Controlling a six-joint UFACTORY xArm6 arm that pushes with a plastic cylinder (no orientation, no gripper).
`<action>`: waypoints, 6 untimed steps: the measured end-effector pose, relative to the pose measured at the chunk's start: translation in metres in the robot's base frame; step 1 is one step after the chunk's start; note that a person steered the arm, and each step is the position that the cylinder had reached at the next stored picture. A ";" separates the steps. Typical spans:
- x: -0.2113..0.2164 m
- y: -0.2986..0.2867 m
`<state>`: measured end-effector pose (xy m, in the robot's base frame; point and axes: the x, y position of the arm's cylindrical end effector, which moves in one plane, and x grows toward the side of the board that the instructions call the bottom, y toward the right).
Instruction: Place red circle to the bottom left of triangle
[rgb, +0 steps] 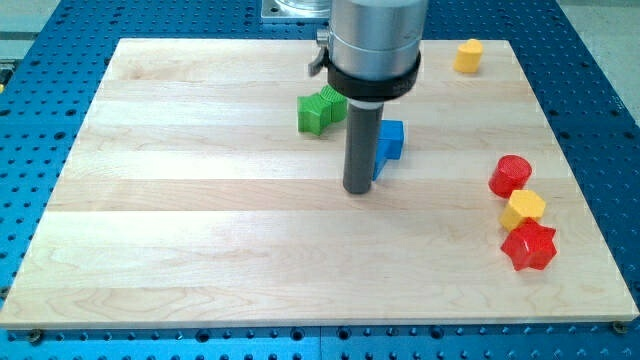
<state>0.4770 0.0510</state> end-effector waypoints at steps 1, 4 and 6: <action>-0.003 0.031; -0.057 0.269; -0.008 0.161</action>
